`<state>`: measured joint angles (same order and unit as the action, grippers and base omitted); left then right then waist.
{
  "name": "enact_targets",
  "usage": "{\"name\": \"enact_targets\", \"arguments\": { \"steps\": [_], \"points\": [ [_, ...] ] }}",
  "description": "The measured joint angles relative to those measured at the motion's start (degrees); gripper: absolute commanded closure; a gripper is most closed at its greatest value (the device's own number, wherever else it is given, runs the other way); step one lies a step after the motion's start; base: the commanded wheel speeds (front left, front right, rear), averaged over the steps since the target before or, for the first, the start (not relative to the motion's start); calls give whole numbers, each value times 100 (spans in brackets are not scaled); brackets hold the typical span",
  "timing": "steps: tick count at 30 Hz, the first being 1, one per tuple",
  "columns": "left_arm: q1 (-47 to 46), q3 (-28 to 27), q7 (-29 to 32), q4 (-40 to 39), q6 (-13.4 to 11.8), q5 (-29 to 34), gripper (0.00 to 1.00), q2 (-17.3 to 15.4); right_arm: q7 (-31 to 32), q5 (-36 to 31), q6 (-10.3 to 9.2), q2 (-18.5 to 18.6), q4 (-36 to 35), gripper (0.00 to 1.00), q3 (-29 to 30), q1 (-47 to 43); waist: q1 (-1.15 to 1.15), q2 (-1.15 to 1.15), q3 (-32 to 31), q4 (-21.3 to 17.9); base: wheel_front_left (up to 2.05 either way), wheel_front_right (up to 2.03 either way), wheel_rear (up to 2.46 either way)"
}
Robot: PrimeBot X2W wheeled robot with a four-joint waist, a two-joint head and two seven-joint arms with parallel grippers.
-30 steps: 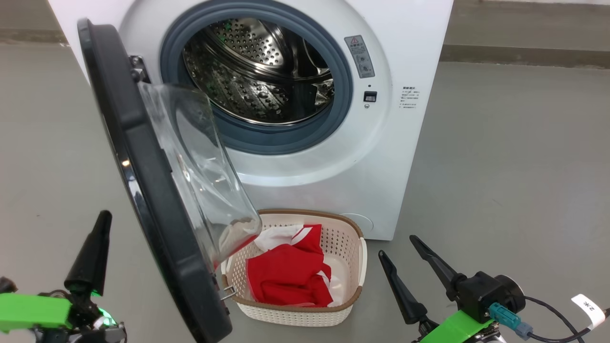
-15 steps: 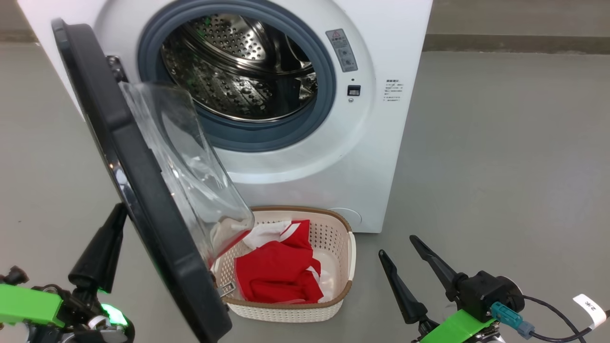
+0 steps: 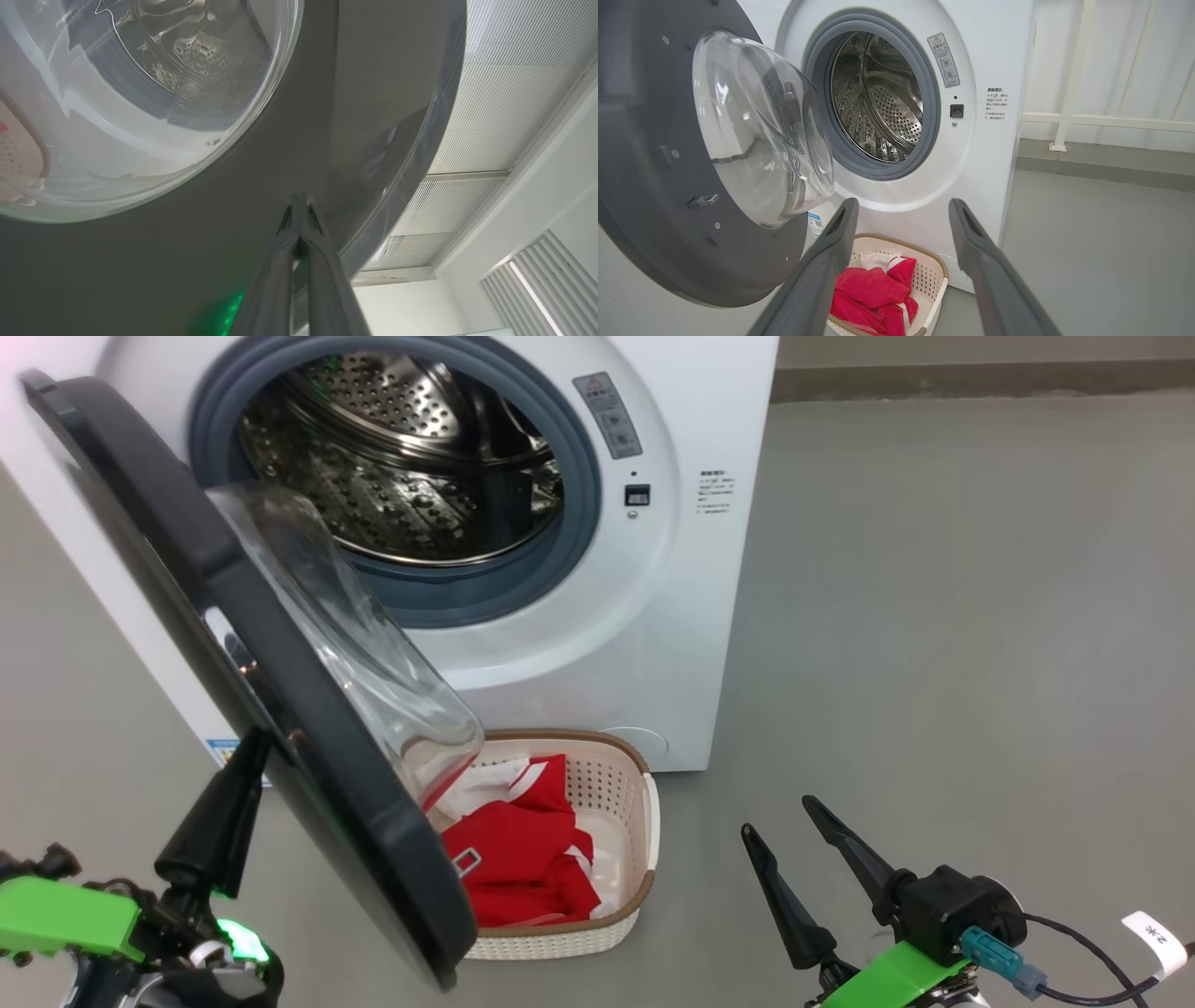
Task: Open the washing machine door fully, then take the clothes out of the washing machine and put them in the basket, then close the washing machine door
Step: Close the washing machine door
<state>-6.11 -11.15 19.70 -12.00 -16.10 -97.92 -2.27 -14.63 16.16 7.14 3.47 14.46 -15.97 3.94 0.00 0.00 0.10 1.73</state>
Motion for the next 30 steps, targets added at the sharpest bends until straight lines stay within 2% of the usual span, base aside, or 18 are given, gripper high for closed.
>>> {"name": "enact_targets", "arguments": {
  "steps": [7,13,22,26,30],
  "points": [
    [-236,93,-119,64,153,-53,100,2,0,0,0,1,-2,0,1,60,0,0,121,-242,0,0,0],
    [-469,119,-302,147,160,-174,100,2,0,0,0,10,-18,0,10,157,0,0,264,-437,0,0,0],
    [-867,288,-426,330,310,-270,100,5,0,-3,0,23,-52,0,11,316,0,0,501,-635,0,0,0],
    [-1260,382,-597,583,378,-302,100,9,0,-8,0,23,-71,0,-4,377,0,0,673,-764,0,0,0],
    [-1759,436,-831,916,557,-300,100,12,0,-8,0,21,-120,0,-1,550,0,0,864,-922,0,0,0]
  ]
}}
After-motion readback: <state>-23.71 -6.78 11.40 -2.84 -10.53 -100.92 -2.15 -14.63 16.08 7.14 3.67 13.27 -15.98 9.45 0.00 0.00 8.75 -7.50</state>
